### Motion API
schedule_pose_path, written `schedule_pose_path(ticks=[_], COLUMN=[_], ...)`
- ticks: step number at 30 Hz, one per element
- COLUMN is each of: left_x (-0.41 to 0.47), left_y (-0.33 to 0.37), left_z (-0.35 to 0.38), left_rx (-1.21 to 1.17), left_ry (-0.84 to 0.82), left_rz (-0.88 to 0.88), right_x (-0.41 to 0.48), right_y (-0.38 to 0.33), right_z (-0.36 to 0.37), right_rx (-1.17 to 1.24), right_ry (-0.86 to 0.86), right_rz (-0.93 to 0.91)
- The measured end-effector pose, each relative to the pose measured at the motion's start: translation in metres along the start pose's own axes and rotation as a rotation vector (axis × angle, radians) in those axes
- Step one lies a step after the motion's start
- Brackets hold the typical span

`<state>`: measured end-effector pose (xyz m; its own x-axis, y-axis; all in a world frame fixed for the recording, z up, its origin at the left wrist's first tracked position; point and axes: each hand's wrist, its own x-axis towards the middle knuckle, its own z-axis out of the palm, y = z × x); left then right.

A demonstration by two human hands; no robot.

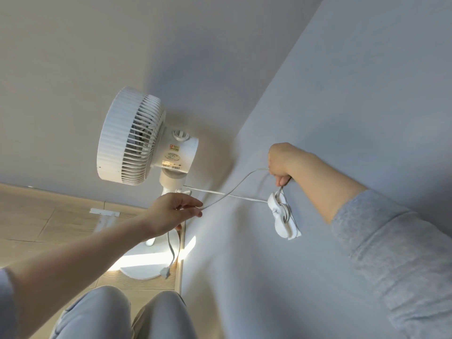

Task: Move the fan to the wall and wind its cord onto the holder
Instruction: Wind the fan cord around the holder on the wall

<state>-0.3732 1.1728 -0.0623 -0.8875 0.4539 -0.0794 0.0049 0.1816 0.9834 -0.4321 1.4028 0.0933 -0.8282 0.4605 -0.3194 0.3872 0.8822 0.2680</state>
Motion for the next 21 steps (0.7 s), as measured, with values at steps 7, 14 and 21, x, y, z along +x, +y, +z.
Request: schedule_pose_path(ticks=[7,14,21], left_x=[-0.011,-0.031,-0.062], left_y=[0.019,0.032,0.035], left_z=[0.009,0.008,0.009], left_rx=[-0.012,-0.044,-0.07], left_ry=[0.035,0.174,0.169], left_rz=[0.035,-0.011,-0.032], right_x=[-0.038,-0.089,-0.127], right_y=[0.01,0.032,0.036], right_z=[-0.027,-0.036,-0.015], right_rx=[-0.014,0.138,0.084], right_ry=[-0.023,-0.045,-0.126], right_rz=[-0.09,-0.239,-0.169])
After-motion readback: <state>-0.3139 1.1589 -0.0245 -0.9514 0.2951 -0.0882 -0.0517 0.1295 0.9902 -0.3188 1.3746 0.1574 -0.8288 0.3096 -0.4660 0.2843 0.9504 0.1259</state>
